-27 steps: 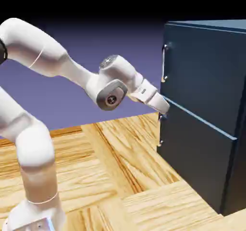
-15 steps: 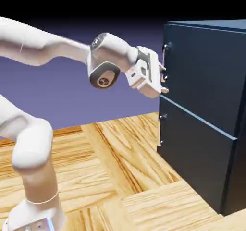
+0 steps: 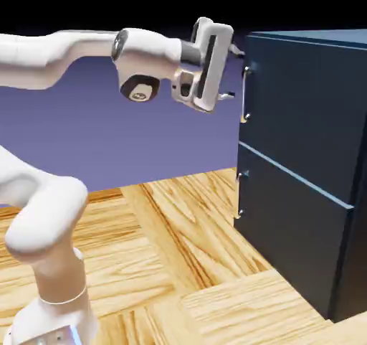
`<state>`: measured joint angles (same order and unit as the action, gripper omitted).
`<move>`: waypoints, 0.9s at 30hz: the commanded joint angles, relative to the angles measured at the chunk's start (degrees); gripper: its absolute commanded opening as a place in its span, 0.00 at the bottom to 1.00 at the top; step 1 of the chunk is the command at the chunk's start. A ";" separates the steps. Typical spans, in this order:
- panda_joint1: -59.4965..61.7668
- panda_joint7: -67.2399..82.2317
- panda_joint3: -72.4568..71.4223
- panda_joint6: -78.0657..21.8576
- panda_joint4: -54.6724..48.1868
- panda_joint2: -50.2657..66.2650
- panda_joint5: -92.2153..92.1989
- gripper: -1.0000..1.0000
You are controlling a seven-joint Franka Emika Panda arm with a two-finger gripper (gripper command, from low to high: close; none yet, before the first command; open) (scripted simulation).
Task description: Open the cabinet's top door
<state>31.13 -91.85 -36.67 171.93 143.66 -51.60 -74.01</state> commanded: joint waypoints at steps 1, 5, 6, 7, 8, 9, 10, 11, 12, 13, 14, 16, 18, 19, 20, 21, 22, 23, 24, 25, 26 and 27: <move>1.07 -1.67 -1.24 -0.07 -0.58 -0.64 -2.50 0.50; 5.36 -8.32 -6.17 -0.35 -2.92 -3.19 -12.46 0.50; 6.43 -9.98 -7.41 -0.42 -3.50 -3.83 -14.96 0.50; 7.50 -11.65 -8.64 -0.49 -4.09 -4.47 -17.45 0.50; 8.57 -13.31 -9.88 -0.56 -4.67 -5.10 -19.94 0.50; 9.65 -14.97 -11.11 -0.63 -5.25 -5.74 -22.43 0.50; 10.72 -16.64 -12.35 -0.70 -5.84 -6.38 -24.93 0.50; 11.79 -18.30 -13.58 -0.77 -6.42 -7.02 -27.42 0.50; 12.86 -19.96 -14.82 -0.84 -7.01 -7.66 -29.91 0.50; 13.93 -21.63 -16.05 -0.91 -7.59 -8.29 -32.40 0.50; 15.00 -23.29 -17.29 -0.98 -8.17 -8.93 -34.89 0.50; 17.15 -26.62 -19.76 -1.12 -9.34 -10.21 -39.88 0.50; 19.29 -29.94 -22.22 -1.26 -10.51 -11.48 -44.86 0.50; 20.36 -31.61 -23.46 -1.33 -11.09 -12.12 -47.36 0.50; 21.43 -33.27 -24.69 -1.40 -11.68 -12.76 -49.85 0.50; 22.50 -34.93 -25.93 -1.47 -12.26 -13.40 -52.34 0.50; 23.58 -36.60 -27.16 -1.54 -12.84 -14.03 -54.83 0.50; 24.65 -38.26 -28.40 -1.61 -13.43 -14.67 -57.32 0.50; 25.72 -39.92 -29.63 -1.68 -14.01 -15.31 -59.82 0.50; 26.79 -41.59 -30.87 -1.75 -14.60 -15.95 -62.31 0.50; 27.86 -43.25 -32.10 -1.82 -15.18 -16.59 -64.80 0.50; 28.93 -44.91 -33.34 -1.89 -15.76 -17.22 -67.29 0.50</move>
<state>60.07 -136.76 -70.00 170.05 127.90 -68.83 -141.30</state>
